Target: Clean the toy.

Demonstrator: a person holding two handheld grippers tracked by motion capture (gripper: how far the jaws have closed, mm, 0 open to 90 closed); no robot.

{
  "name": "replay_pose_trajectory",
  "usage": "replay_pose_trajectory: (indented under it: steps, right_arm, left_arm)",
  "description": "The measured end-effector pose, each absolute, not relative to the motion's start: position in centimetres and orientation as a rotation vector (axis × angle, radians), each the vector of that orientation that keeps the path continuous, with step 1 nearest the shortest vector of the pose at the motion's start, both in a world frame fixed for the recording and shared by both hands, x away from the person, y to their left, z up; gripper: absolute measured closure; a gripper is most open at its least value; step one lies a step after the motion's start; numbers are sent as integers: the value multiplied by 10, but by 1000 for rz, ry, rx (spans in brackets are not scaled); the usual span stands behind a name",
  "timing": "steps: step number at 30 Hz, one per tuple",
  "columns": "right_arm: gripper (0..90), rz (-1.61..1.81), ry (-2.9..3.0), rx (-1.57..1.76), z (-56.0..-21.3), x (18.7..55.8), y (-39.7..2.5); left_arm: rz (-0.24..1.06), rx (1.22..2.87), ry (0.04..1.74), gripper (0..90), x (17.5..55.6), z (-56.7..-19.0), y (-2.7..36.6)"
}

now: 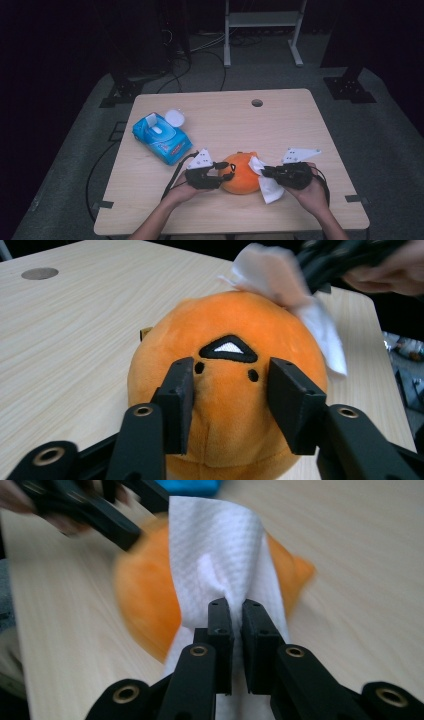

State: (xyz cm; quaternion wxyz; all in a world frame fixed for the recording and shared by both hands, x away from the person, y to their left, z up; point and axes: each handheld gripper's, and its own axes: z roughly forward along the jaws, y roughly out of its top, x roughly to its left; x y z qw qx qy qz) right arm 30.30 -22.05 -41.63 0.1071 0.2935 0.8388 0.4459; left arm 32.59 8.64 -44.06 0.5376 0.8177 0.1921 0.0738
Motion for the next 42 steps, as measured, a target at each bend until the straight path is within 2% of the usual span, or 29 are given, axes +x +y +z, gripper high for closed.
replay_pose_trajectory:
  steps: [2,5,14,16,17,18,19,21,22,25,29,33,35,37,38,40,42]
  right_arm:
    - [831,1385,2486,730,-407,291,-198]
    - [830,1282,2529,642,-411,287,-178]
    - [829,1258,2417,861,-415,309,-222]
    - [830,1266,2439,907,-420,313,-227]
    - [831,1249,2455,902,-422,313,-225]
    - [831,1241,2457,898,-422,312,-224]
    - [831,1235,2460,898,-422,311,-224]
    - [831,1232,2458,902,-421,311,-224]
    - [833,1239,2438,873,-416,305,-221]
    - [833,1351,2463,765,-409,295,-206]
    - [833,1265,2530,626,-412,288,-179]
    - [833,1264,2501,694,-411,296,-192]
    - [832,1270,2405,835,-411,305,-216]
    - [832,1271,2403,863,-412,307,-220]
    - [832,1262,2428,900,-417,311,-225]
    - [832,1256,2466,918,-422,310,-225]
    - [832,1253,2476,919,-422,309,-225]
  left_arm:
    - [182,1930,456,551,327,-440,82]
    - [219,1941,449,558,326,-441,78]
    - [198,1931,461,547,330,-444,81]
    - [201,1924,475,521,330,-444,81]
    - [223,1923,511,410,331,-443,80]
    - [233,1925,538,339,332,-444,80]
    - [215,1919,556,304,333,-446,80]
    - [191,1910,557,324,333,-448,80]
    - [191,1911,554,394,333,-448,79]
    - [181,1897,544,442,330,-446,75]
    - [198,1912,535,456,330,-447,76]
    - [181,1907,546,462,332,-448,79]
    - [169,1902,548,447,334,-449,80]
    - [153,1892,567,423,335,-448,80]
    - [140,1885,595,338,336,-446,79]
    - [137,1894,603,275,336,-446,79]
    - [117,1898,594,293,334,-448,77]
